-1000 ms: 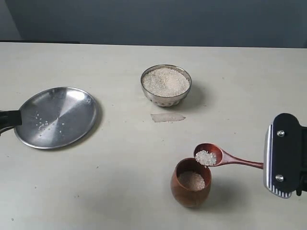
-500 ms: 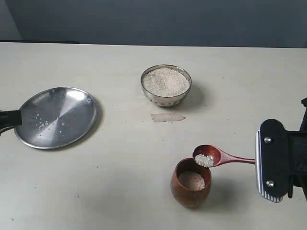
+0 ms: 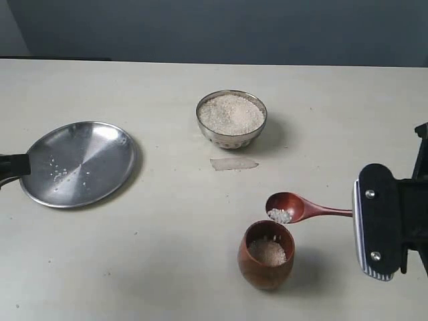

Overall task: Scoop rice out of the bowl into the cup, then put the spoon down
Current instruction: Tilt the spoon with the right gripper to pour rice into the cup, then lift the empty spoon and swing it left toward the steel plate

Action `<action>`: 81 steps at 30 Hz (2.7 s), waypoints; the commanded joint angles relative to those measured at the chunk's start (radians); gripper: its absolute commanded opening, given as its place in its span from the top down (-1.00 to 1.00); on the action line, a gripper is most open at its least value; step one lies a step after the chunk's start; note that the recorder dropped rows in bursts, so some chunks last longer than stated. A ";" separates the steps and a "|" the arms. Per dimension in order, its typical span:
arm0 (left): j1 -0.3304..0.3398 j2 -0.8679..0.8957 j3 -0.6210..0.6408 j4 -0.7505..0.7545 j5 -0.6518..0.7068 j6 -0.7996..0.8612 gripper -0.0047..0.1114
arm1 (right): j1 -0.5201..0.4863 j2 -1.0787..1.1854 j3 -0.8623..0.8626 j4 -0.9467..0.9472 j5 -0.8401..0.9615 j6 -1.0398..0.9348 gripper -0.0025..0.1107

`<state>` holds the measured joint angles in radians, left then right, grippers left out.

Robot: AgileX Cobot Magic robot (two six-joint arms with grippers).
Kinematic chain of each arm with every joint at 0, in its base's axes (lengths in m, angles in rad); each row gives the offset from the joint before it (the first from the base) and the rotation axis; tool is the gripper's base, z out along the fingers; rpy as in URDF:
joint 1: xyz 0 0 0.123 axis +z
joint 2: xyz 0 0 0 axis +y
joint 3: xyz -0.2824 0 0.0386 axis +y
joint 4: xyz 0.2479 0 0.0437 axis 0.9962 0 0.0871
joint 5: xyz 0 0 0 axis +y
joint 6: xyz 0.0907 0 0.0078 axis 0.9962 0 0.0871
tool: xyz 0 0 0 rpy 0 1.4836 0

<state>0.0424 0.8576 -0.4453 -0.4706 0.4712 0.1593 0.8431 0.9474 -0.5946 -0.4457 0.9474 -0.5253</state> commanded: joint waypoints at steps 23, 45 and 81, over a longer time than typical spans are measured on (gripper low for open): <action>-0.006 0.003 -0.004 0.001 -0.001 0.001 0.91 | 0.143 0.003 0.001 -0.144 0.065 0.000 0.97; -0.006 0.003 -0.004 0.001 -0.001 0.001 0.91 | 0.177 0.003 0.001 -0.205 0.084 0.006 0.97; -0.006 0.003 -0.004 0.001 -0.001 0.001 0.91 | 0.177 0.003 0.001 -0.211 -0.148 0.543 0.97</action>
<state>0.0424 0.8576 -0.4453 -0.4706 0.4712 0.1593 1.0159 0.9474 -0.5946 -0.6551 0.8830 -0.1169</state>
